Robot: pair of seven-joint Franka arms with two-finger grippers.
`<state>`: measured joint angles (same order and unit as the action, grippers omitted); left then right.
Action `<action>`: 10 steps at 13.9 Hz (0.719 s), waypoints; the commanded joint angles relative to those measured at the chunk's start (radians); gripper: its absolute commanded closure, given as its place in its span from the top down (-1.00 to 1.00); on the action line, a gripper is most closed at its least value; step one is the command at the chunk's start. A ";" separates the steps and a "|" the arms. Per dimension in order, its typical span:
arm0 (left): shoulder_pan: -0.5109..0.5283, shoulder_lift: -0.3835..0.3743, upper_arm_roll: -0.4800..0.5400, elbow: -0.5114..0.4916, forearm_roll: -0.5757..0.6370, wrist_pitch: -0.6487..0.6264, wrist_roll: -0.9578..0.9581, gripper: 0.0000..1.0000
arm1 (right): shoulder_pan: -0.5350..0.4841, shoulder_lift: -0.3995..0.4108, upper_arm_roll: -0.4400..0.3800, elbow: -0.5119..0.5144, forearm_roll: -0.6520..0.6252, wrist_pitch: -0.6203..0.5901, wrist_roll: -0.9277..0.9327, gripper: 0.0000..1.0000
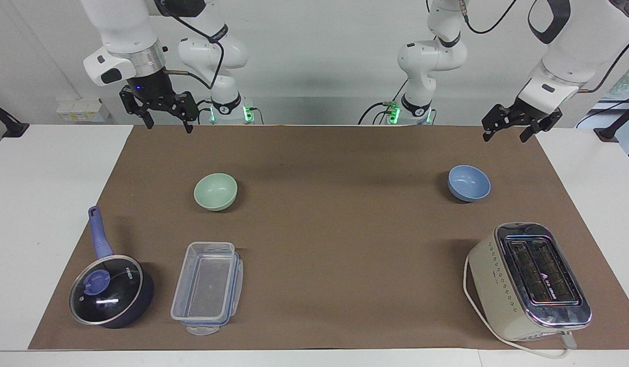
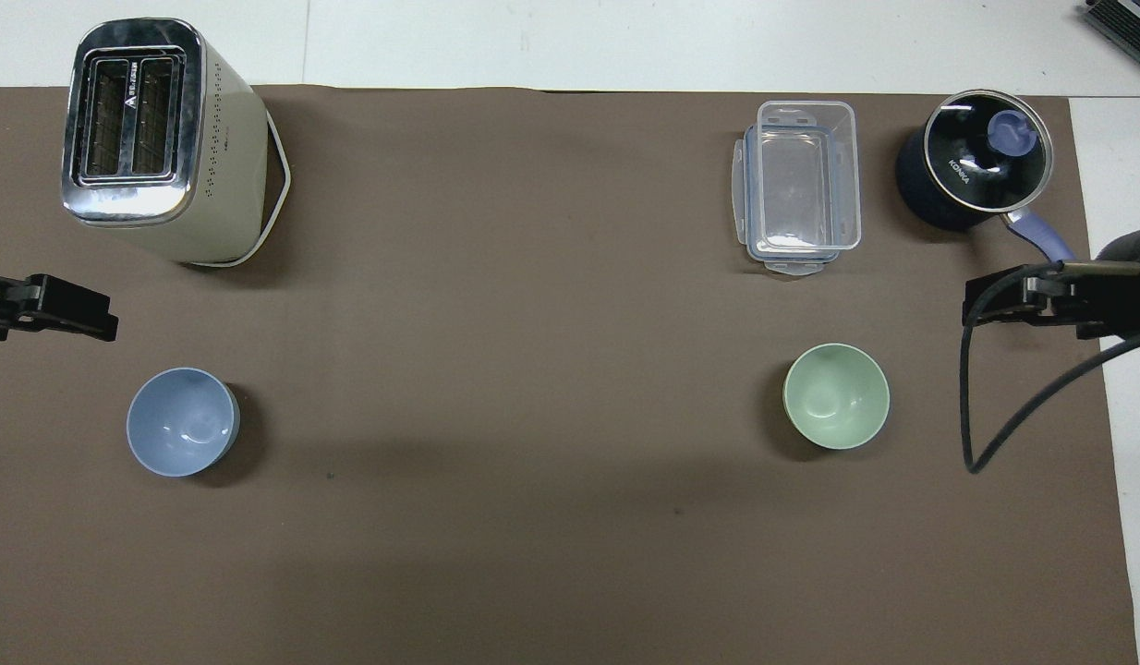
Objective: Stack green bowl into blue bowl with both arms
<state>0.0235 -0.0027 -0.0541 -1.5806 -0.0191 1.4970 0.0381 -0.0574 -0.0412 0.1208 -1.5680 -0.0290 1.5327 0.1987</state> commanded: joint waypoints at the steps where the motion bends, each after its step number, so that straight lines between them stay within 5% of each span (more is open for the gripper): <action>1: 0.030 -0.026 0.000 -0.076 0.013 0.058 0.049 1.00 | -0.015 -0.011 0.005 -0.009 0.012 -0.012 0.011 1.00; 10: 0.153 -0.059 0.000 -0.286 0.011 0.264 0.193 1.00 | -0.015 -0.011 0.005 -0.010 0.012 -0.014 0.011 1.00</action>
<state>0.1486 -0.0213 -0.0457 -1.7909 -0.0191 1.7003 0.1883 -0.0594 -0.0412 0.1199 -1.5689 -0.0276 1.5326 0.1987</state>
